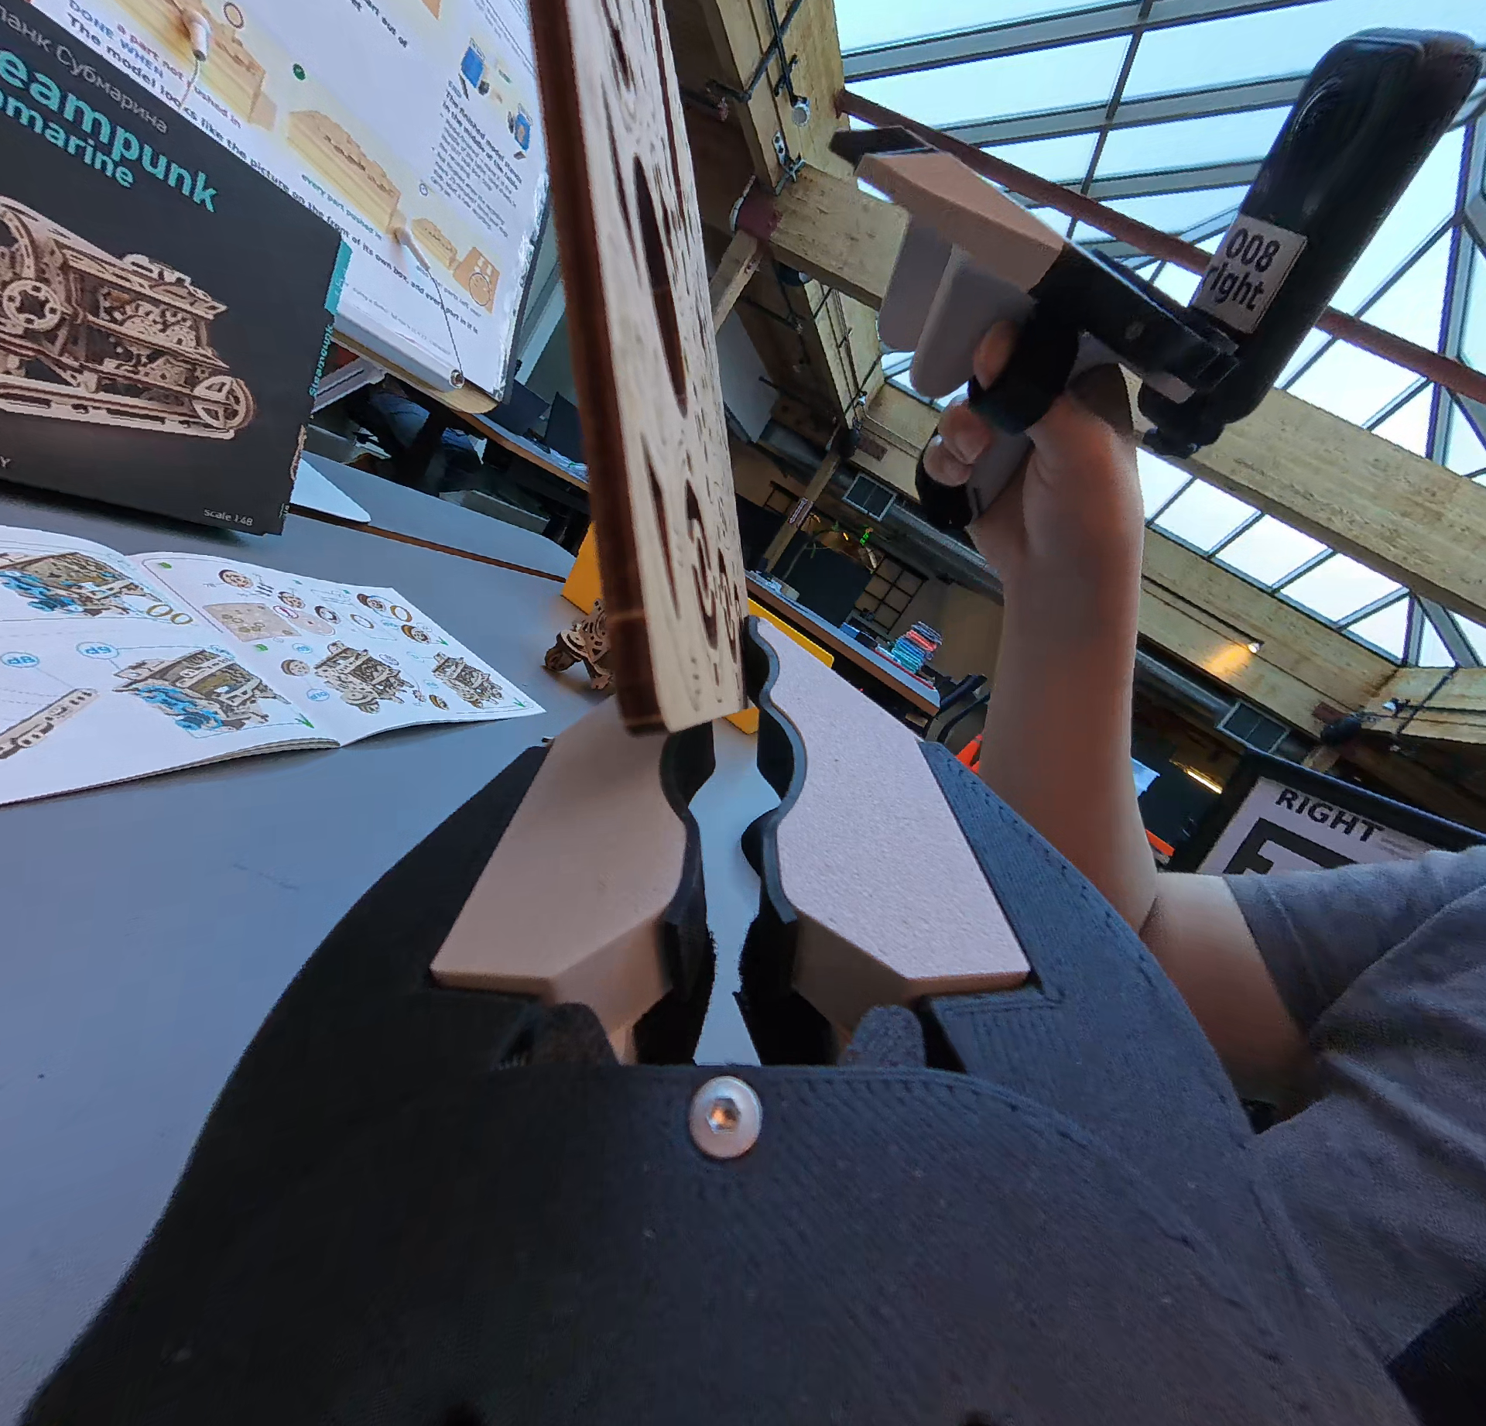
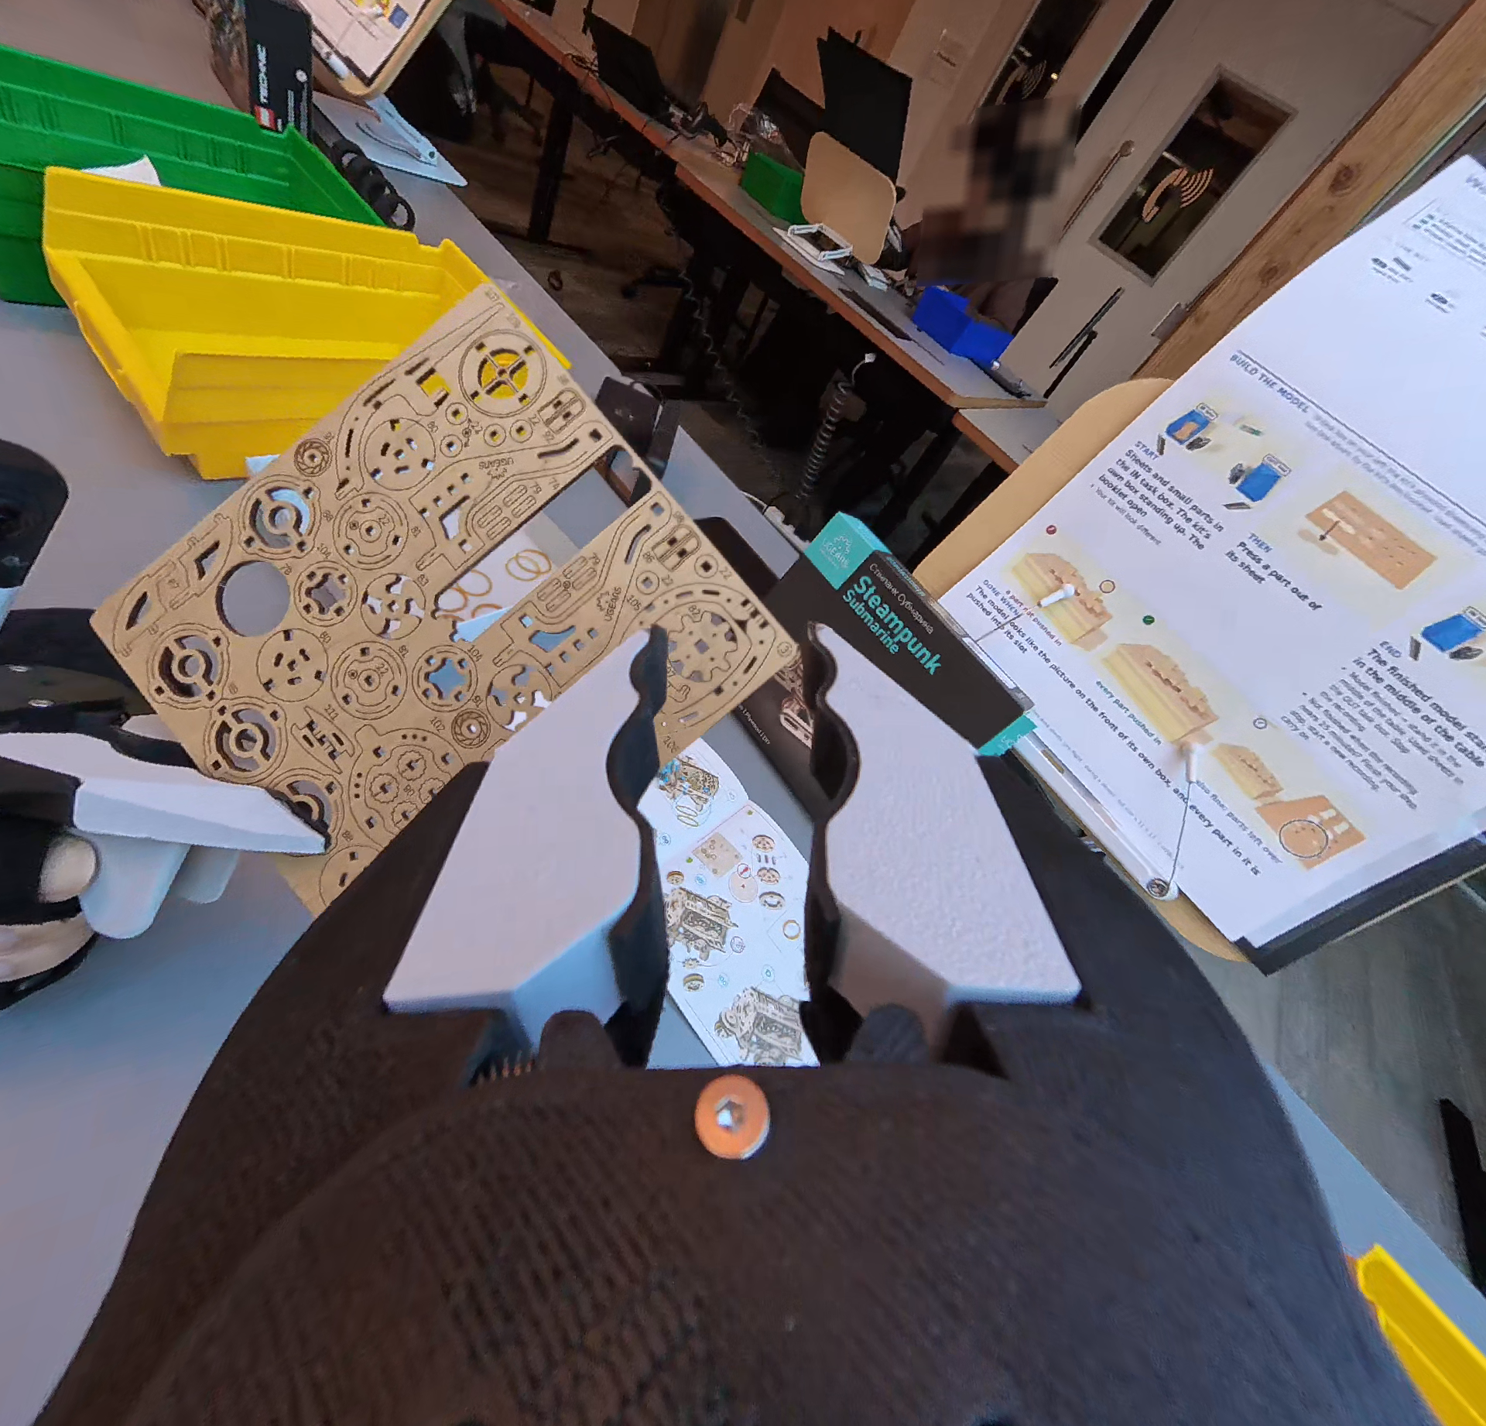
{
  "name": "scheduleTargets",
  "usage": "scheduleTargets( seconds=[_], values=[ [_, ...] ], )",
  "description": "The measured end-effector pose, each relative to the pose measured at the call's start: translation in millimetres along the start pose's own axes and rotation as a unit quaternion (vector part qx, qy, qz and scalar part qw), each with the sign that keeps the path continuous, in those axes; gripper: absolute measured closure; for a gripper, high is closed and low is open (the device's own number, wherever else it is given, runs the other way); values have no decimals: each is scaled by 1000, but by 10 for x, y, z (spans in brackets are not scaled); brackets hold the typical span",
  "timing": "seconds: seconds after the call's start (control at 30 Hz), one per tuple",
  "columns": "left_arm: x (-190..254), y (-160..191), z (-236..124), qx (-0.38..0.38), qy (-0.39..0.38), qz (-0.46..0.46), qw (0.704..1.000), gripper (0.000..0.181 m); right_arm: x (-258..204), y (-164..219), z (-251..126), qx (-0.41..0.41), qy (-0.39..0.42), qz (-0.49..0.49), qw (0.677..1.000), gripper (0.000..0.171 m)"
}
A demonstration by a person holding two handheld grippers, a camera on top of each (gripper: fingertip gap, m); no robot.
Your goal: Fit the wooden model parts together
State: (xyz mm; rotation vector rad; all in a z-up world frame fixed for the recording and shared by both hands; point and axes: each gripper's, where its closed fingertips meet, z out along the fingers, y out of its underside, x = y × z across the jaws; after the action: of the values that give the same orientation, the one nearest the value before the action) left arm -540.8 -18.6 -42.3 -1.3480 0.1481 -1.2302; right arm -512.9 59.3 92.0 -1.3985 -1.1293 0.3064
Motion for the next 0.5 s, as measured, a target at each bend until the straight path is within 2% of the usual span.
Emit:
scheduleTargets(
  seconds=[0.23, 0.5],
  values=[
    [-14, -14, -7, 3, -5, 5, 1000, 181, -316, -97, 33, 31, -71, 2, 997, 137],
    [-23, 6, -1, -2, -9, 9, 1000, 181, -489, -281, 35, 79, -86, 8, 993, 138]
  ],
)
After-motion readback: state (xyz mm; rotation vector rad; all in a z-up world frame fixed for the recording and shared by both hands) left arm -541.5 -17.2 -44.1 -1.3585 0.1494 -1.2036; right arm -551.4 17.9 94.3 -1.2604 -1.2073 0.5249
